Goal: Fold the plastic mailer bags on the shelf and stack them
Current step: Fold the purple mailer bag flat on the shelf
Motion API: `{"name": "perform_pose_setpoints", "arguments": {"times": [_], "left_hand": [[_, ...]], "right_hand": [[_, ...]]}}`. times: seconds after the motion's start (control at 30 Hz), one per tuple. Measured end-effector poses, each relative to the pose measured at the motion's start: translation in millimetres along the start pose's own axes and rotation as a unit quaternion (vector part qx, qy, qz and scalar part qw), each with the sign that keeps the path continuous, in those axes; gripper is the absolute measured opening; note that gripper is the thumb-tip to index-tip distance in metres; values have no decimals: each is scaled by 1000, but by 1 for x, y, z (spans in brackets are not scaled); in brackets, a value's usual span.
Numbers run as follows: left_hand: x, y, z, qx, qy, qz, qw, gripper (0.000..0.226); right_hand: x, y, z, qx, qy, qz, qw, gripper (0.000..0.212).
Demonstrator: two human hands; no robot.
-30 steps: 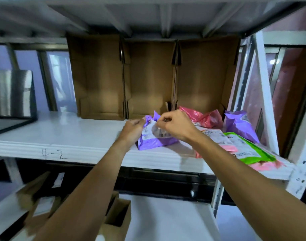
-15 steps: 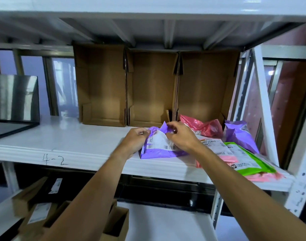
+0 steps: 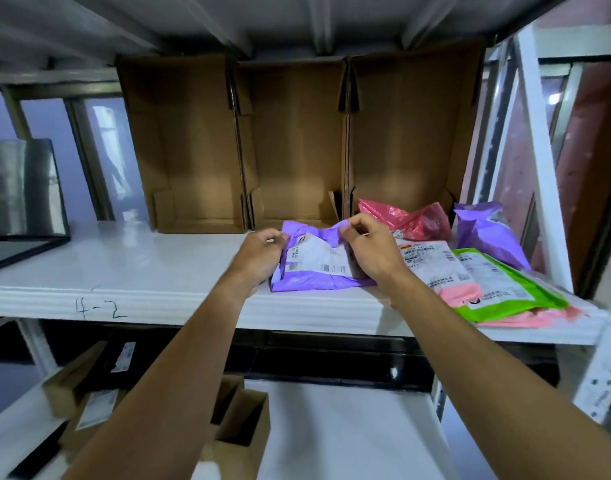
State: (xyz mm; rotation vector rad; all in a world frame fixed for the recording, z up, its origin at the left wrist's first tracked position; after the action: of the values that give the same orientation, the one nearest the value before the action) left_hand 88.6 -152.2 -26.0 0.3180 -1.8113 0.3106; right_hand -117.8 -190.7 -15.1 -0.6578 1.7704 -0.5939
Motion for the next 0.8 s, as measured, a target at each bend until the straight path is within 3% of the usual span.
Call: {"name": "perform_pose_setpoints", "arguments": {"times": [0.27, 0.5, 0.67, 0.8], "left_hand": [[-4, -4, -9, 48, 25, -19, 998, 29], [0, 5, -12, 114, -37, 4, 993, 29], [1, 4, -13, 132, -56, -7, 990, 28], [-3, 1, -18, 130, -28, -33, 991, 18]], "right_hand": [[1, -1, -9, 75, 50, 33, 995, 14], [-3, 0, -11, 88, 58, 40, 994, 13], [-5, 3, -9, 71, 33, 70, 994, 8], [-11, 7, -6, 13, 49, 101, 994, 29]]}}
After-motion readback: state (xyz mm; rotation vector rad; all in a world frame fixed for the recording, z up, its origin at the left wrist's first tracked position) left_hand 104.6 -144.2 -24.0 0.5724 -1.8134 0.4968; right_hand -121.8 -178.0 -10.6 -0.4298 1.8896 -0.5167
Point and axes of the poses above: each hand's wrist, its own y-axis away from the middle knuckle, its own z-axis out of the palm, x = y × z, the point moved 4 cm from there along -y, towards the middle knuckle, and after that the axes turned 15 degrees about -z, right-handed, at the moved point
